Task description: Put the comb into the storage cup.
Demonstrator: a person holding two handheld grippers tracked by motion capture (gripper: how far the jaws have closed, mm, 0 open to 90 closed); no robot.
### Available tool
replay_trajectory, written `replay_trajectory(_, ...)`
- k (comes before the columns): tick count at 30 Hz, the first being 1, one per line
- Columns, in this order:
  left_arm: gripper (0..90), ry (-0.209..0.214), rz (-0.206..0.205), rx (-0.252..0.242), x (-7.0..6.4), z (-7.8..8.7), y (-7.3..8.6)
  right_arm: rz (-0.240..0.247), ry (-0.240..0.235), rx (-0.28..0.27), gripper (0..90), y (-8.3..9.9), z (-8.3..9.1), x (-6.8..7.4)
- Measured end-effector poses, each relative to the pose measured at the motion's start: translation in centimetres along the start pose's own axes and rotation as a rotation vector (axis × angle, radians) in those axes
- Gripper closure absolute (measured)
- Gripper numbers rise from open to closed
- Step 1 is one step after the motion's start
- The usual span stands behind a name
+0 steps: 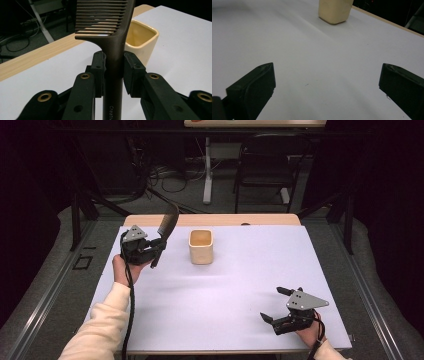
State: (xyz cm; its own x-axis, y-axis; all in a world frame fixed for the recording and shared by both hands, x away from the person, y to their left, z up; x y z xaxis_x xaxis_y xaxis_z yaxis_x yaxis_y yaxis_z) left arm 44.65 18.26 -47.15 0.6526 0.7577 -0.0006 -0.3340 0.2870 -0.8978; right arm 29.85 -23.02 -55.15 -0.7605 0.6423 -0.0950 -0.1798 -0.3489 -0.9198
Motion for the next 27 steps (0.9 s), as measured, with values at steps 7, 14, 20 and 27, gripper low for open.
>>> replay_trajectory(7, 72.2, -0.005, 0.0, -0.017, 0.1, -0.1, -0.6, 0.001, 0.0, -0.002, 0.2, 0.0, 0.0, 0.0)
replay_trajectory(14, 72.2, -0.007, 0.001, -0.024, 0.0, -0.4, -1.1, 0.003, -0.003, 0.001, 0.2, 0.0, 0.0, 0.0)
replay_trajectory(20, 72.2, -0.003, -0.003, -0.02, -0.1, -1.0, -1.4, 0.004, -0.002, -0.002, 0.2, -0.1, -0.1, 0.0)
replay_trajectory(27, 72.2, -0.005, -0.004, -0.02, -0.1, -1.3, -1.8, 0.004, -0.004, 0.001, 0.2, 0.0, -0.1, 0.0)
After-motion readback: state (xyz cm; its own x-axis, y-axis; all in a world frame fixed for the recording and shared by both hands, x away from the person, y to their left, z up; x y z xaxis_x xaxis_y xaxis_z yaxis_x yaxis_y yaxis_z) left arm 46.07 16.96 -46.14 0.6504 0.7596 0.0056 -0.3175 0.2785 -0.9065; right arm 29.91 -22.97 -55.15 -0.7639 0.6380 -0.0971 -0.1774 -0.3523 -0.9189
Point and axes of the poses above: each handheld gripper's, and its own axes: z roughly backward along the jaws, y roughly out of its underside, x roughly to its left, the point moved 5 cm from there along -z, roughly forward along the jaws, and after that the axes turned 3 degrees about -x, right-handed, at the moved point
